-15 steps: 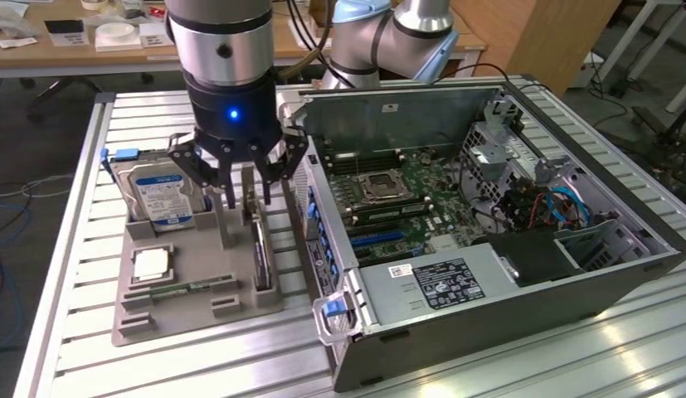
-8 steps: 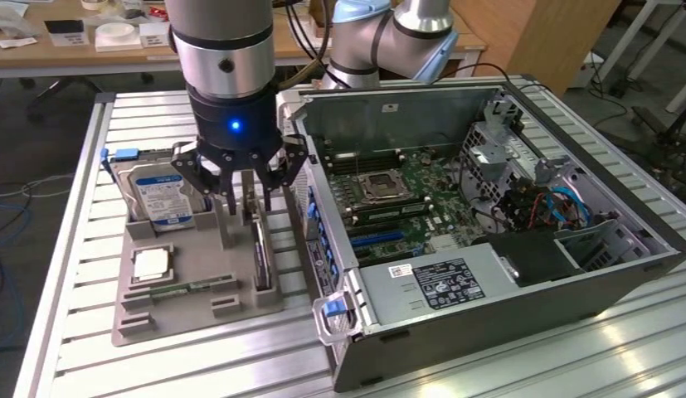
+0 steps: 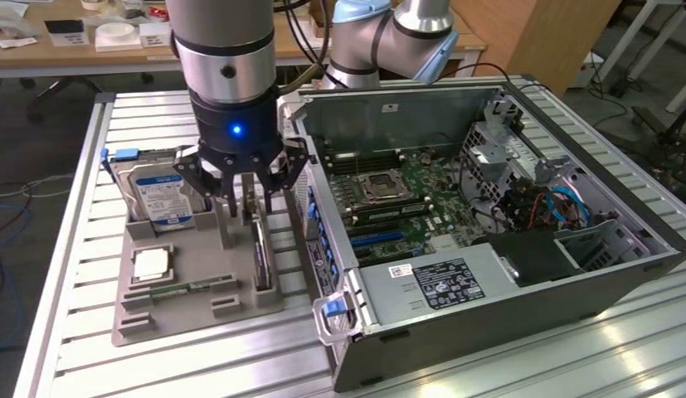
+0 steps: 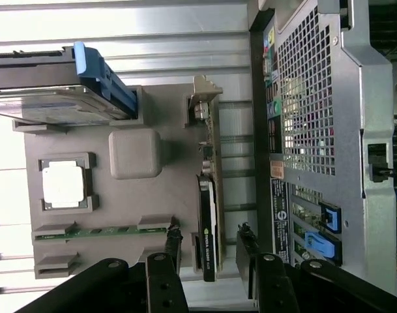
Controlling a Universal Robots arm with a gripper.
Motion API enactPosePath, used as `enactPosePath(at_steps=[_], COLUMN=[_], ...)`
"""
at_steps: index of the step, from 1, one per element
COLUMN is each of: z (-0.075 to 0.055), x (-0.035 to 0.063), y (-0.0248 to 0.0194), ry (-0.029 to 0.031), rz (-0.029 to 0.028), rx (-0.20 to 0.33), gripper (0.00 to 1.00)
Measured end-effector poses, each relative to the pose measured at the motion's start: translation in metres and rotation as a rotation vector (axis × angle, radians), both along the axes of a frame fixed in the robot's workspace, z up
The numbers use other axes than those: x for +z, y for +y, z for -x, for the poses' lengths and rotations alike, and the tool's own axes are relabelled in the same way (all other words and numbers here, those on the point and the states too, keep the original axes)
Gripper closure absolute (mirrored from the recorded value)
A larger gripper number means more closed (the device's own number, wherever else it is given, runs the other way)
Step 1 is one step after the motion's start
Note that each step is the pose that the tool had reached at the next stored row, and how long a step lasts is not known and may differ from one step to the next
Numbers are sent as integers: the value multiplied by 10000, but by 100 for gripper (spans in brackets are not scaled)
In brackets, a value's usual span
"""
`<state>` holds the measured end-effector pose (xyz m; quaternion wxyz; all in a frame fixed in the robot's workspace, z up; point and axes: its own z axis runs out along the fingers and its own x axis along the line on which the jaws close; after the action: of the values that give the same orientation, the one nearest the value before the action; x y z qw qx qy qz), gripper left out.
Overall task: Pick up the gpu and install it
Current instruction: 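Pick up the gpu and move the gpu toward the slot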
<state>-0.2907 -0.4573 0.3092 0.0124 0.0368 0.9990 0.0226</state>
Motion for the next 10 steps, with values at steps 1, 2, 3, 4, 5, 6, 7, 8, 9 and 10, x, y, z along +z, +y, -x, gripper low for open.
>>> enactPosePath(at_steps=[1, 2, 3, 4, 5, 6, 7, 8, 9, 10], z=[-6, -10, -11, -11, -11, -11, -12, -13, -13, -13], x=[-9, -15, -18, -23, -30, -40, -52, -68, -85, -101], y=[0, 1, 1, 1, 1, 1, 1, 1, 1, 1], ry=[0, 1, 0, -1, -2, -1, -1, -1, -1, -1], rz=[1, 2, 1, 0, -1, -1, 0, 0, 0, 0], rx=[0, 0, -1, -2, -2, -2, -2, -2, -1, -2], gripper=[53, 53, 53, 53, 53, 53, 53, 53, 53, 53])
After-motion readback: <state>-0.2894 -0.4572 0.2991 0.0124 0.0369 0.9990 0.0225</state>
